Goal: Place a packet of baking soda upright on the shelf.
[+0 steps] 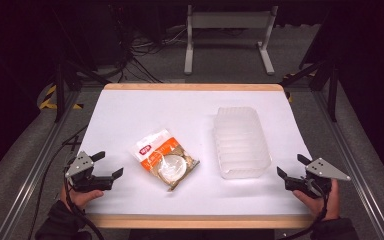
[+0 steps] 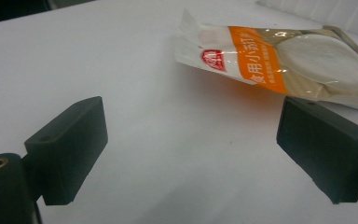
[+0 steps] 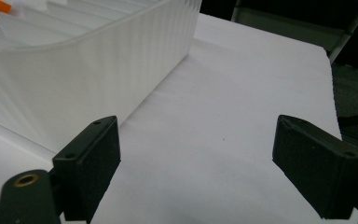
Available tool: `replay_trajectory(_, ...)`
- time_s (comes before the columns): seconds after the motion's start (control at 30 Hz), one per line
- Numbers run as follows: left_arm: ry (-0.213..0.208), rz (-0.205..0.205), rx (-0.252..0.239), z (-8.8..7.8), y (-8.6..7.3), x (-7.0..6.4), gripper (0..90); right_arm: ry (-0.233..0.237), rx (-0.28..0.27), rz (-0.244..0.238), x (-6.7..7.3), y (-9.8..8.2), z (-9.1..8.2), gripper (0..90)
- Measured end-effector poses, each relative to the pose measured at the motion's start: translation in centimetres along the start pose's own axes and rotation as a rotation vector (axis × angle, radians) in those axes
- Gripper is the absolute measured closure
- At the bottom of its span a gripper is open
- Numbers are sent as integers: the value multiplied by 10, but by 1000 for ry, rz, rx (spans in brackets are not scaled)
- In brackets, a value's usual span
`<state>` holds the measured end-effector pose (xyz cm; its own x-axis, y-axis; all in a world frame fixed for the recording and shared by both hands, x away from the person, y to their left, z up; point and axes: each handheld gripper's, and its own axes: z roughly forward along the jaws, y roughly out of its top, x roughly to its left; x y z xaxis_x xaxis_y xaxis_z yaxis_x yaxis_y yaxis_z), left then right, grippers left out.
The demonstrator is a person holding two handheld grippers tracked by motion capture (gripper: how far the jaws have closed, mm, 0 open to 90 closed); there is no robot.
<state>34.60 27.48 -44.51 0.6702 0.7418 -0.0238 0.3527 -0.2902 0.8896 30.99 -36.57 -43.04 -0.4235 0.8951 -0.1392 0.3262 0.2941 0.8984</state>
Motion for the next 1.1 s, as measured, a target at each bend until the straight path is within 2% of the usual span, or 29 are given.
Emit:
replay_trajectory(0.07,-13,-11,14,2,0,-1,95,3,15,-7,1,-1,1,158)
replay_trajectory(0.17,-16,-55,94,9,1,-4,97,11,32,-13,2,-1,3,155)
replay_trajectory(0.23,-36,-96,101,11,2,-6,97,15,39,-10,3,-1,4,155)
replay_trajectory(0.33,-57,-126,121,15,3,-7,98,16,49,-23,6,0,5,152)
replay_trajectory(0.4,-92,-169,127,19,4,-7,99,17,58,-30,6,-1,6,151)
replay_trajectory(0.43,-95,-185,131,22,5,-9,98,17,65,-29,7,-2,6,151)
replay_trajectory(0.57,-111,-179,160,33,9,-15,104,18,66,-34,8,-2,6,151)
replay_trajectory(0.73,-117,-237,183,46,14,-18,105,23,76,-41,9,-2,7,151)
replay_trajectory(0.8,-108,-221,185,52,18,-18,103,27,76,-48,9,-2,8,151)
replay_trajectory(0.87,-114,-235,179,56,21,-17,104,29,76,-46,9,-2,8,151)
replay_trajectory(1.1,-170,-293,184,77,25,-14,110,24,80,-55,10,-2,8,147)
